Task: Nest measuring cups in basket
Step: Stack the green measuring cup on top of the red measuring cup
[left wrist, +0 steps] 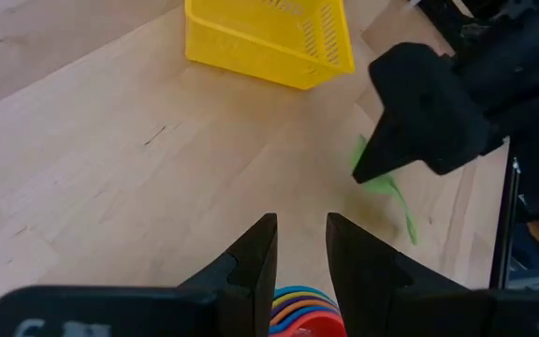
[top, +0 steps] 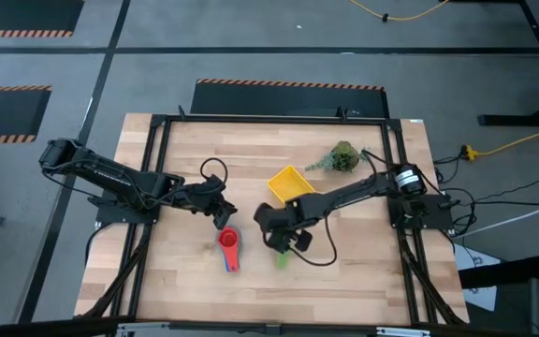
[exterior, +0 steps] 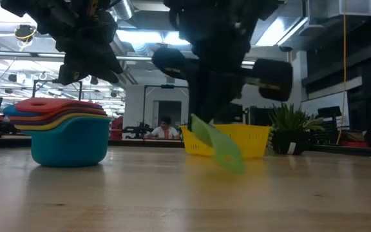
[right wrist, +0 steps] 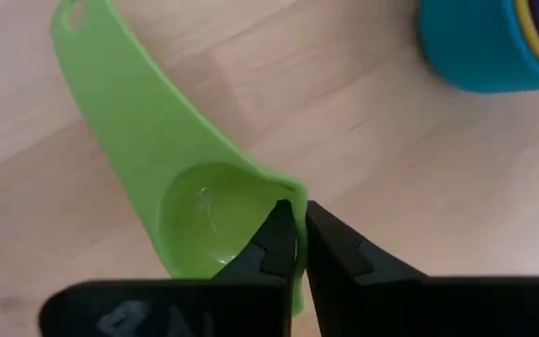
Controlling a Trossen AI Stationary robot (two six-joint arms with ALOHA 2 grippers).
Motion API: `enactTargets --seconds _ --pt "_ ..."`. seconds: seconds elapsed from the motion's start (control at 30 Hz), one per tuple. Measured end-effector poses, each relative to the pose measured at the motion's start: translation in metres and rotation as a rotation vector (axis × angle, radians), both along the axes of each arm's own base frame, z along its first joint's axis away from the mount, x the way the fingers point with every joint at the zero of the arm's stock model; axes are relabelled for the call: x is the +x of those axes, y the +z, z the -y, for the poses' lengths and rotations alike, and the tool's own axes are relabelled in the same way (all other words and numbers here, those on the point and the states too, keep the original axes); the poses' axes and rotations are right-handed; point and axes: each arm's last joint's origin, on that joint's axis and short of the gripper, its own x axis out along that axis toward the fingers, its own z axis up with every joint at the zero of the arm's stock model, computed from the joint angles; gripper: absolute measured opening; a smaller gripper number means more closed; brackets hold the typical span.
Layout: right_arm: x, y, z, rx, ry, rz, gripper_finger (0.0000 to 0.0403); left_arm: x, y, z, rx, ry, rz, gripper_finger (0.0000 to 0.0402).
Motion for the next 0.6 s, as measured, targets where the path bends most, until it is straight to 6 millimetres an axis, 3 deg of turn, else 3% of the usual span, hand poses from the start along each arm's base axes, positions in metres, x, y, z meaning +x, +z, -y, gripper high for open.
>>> enactTargets --seconds 0.27,0.6 --pt "0.012 0.004 0.004 0.026 -0.016 0.121 0.0021 0.0 0.0 0.0 0.0 0.0 0.0 0.0089" --pt "0.014 0.005 0.004 0.032 -0.02 0.145 0.0041 0.0 0.0 0.0 -0.001 0.0 0.0 0.0089"
